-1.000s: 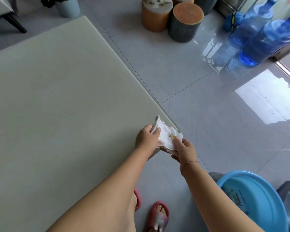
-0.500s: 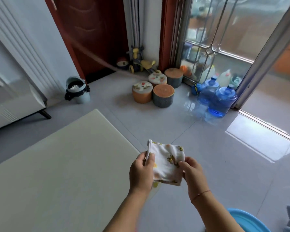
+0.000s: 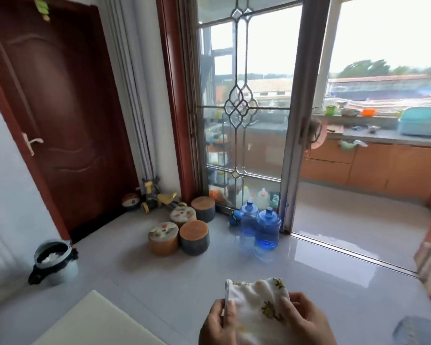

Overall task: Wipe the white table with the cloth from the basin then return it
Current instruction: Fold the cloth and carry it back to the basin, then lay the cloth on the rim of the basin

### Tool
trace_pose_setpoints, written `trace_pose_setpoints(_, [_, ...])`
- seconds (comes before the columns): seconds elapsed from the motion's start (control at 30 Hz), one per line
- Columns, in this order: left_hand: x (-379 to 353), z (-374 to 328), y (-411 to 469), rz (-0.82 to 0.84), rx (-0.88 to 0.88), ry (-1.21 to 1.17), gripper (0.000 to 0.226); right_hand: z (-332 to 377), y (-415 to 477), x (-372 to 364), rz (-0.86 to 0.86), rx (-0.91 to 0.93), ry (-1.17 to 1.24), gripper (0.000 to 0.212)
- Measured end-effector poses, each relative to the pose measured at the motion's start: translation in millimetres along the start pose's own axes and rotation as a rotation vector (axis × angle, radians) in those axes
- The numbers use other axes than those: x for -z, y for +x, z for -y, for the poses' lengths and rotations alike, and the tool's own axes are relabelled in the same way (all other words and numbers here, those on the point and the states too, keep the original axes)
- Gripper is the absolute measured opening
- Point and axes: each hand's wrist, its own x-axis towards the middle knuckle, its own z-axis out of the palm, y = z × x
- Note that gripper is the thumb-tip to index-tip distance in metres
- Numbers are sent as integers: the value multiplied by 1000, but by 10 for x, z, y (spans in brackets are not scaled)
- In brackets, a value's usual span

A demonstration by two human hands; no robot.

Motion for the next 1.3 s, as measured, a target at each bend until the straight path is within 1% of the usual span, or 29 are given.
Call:
trace_pose_setpoints(0.03, [-42, -68, -24, 37, -26, 1, 23, 3, -51, 72, -40, 1, 11, 7])
trace_pose_setpoints(0.17, [-257, -198, -234, 189, -74, 20, 23, -94, -300, 379, -232, 7, 95, 4])
trace_pose_setpoints(0.23, [-400, -186, -372, 274, -87, 29, 31, -217, -427, 539, -328, 4, 123, 5])
trace_pose_setpoints(0.33, [-671, -97, -643, 393, -104, 56, 20, -488, -610, 830, -443, -24, 174, 9])
trace_pose_setpoints(0.47, [-1101, 185, -1064, 582, -105, 137, 21, -1018, -871, 1317, -529, -101, 122, 1])
trace_pose_setpoints(0.6, [-1581, 574, -1521, 716, -98, 253, 18, -1638, -1083, 1820, -606, -190, 57, 6])
trace_pose_setpoints(0.73, [-2035, 1102, -1902, 774, -64, 403, 18, -2320, -1151, 2246, -552, -296, -8, 7])
trace_pose_setpoints(0.87, [-2384, 1821, -2101, 831, -49, 592, 22, -3083, -1113, 2433, -486, -385, -96, 6])
trace_pose_setpoints(1.0, [-2578, 2634, -2116, 878, -46, 780, 24, -3896, -1020, 2327, -374, -521, -139, 4])
trace_pose_setpoints(1.13, [-2722, 3505, -2042, 907, -10, 909, 24, -4788, -866, 2090, -263, -640, -185, 6])
trace_pose_setpoints(1.3, [-2969, 4547, -1955, 958, 7, 1038, 25, -5824, -675, 1824, -243, -751, -230, 3])
